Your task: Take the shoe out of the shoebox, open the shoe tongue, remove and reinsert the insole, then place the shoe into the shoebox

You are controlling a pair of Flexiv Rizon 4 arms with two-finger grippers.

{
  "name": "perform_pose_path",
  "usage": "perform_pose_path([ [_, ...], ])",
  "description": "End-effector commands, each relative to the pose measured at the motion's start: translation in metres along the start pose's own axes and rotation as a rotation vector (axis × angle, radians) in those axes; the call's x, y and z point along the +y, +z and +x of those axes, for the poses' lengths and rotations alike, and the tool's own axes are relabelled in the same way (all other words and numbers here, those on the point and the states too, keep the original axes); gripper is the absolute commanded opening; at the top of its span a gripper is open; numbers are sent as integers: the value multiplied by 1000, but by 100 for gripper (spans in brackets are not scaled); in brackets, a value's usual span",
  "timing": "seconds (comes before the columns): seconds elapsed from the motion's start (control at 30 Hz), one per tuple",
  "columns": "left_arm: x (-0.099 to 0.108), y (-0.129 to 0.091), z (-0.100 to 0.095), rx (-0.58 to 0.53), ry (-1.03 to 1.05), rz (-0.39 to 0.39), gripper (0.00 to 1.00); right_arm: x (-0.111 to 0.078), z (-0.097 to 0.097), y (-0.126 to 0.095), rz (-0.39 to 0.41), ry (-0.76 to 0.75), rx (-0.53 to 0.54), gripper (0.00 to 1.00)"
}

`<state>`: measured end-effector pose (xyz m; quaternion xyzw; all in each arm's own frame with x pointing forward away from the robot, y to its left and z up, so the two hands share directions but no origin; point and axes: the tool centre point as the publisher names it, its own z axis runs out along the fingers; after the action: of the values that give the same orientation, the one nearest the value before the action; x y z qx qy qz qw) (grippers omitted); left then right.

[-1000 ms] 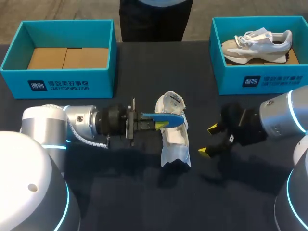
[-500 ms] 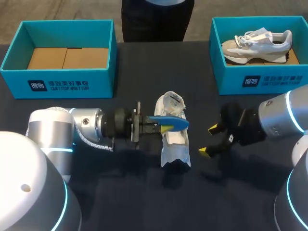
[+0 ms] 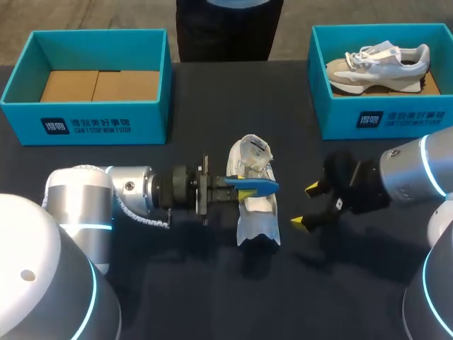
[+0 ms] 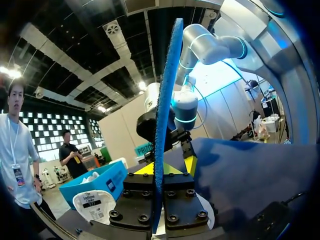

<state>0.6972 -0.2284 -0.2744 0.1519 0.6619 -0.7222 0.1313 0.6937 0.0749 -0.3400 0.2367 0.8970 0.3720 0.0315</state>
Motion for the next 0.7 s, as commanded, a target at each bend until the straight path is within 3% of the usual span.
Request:
perform_pose_path([
  [0.03, 6, 4, 1, -2, 3, 1, 0, 3, 2, -3, -1, -8, -1, 100],
  [0.33, 17, 7, 0, 7, 20, -9, 0, 7, -3, -4, 19, 46, 7, 100],
  [0.7, 31, 9, -3, 15, 28, -25, 0, 8, -7, -4, 18, -1, 1, 100],
])
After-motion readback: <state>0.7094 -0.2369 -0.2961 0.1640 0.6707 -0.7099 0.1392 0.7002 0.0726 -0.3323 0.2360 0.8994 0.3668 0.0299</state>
